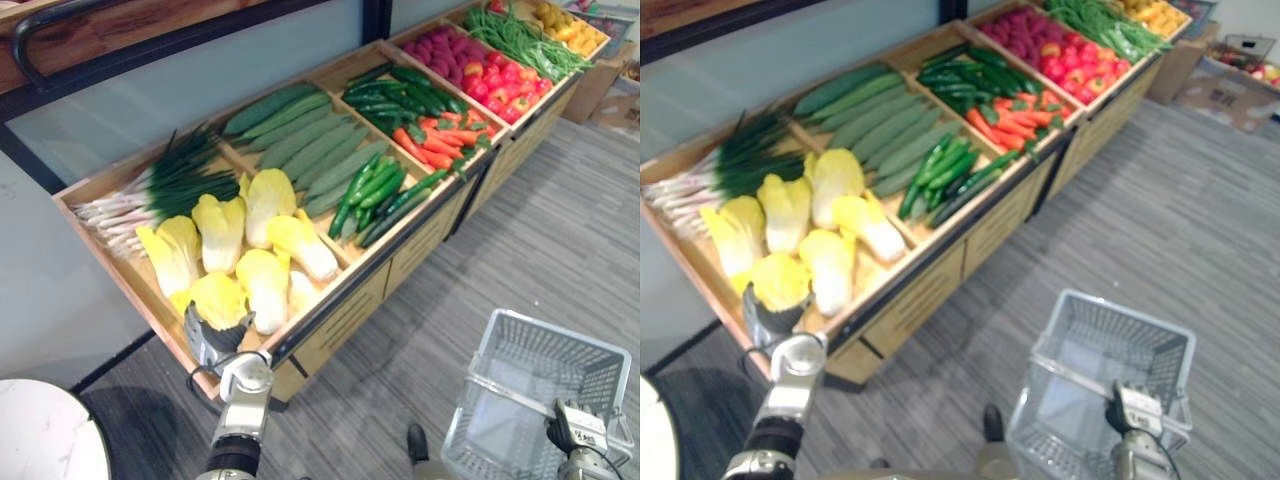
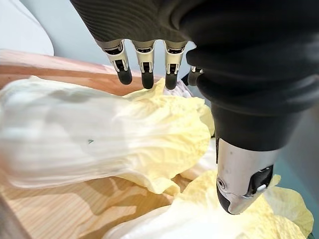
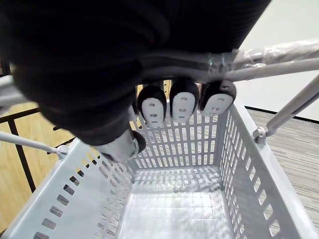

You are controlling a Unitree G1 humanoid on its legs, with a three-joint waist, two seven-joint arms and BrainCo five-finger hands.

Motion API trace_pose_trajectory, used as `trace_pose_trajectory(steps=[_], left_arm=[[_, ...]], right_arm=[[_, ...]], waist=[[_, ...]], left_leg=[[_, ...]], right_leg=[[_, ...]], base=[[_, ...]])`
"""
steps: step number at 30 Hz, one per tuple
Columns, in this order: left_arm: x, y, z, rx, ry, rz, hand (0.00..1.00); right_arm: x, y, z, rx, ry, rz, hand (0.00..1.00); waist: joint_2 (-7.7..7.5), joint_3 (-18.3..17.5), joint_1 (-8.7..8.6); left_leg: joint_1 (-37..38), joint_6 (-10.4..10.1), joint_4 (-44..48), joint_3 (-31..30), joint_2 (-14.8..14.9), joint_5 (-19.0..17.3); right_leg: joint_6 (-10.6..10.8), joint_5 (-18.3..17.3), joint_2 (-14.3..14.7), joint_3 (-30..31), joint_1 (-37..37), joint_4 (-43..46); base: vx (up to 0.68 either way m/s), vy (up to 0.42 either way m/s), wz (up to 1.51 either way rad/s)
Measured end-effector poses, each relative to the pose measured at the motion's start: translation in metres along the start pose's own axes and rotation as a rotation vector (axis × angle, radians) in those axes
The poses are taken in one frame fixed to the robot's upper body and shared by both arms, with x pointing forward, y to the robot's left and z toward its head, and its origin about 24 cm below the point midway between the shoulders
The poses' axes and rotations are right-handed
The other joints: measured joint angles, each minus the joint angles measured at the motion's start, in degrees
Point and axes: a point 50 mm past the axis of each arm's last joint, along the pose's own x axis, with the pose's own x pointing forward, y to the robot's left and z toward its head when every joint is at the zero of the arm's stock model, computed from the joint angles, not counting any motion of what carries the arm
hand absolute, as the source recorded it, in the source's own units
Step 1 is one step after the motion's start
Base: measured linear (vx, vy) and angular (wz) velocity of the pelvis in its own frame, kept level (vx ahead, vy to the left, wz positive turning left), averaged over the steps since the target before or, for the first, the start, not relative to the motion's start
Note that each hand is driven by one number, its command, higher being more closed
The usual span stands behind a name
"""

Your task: Pick vegetable in the basket

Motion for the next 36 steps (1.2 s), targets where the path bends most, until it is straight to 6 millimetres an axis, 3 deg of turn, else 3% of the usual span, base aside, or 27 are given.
trace_pose_trajectory(steps=[14, 30, 36], left_arm=[[0.02, 0.002, 0.013, -0.015, 0.009, 0.099, 0.0], [0.013, 0.001, -0.019, 0.088, 0.098, 0.077, 0.0], [0.012, -0.004, -0.027, 0.144, 0.128, 0.055, 0.0]], right_arm=[[0.009, -0.008, 0.007, -0.017, -0.05, -0.051, 1.0], [0.003, -0.003, 0.012, -0.06, -0.102, -0.057, 1.0], [0.002, -0.003, 0.01, -0.063, -0.096, -0.058, 1.0]], waist=[[-0.76, 3.7, -0.11], [-1.06, 3.9, 0.07], [-0.34, 4.2, -0.04]], left_leg=[[-1.2, -0.4, 0.5, 1.3, 0.6, -0.4], [-0.2, -0.4, 0.6, -0.1, 0.6, -0.5], [0.0, -0.4, 0.2, 0.0, 0.6, -0.4]], right_leg=[[-0.1, 0.0, 0.7, 1.5, -2.8, 1.2], [-0.4, -0.3, 0.6, -0.1, -1.6, 1.7], [-0.4, -0.2, 0.7, -0.1, -1.6, 1.5]], base=[[-0.02, -0.026, -0.07], [-0.03, -0.02, 0.01], [0.0, 0.0, 0.0]])
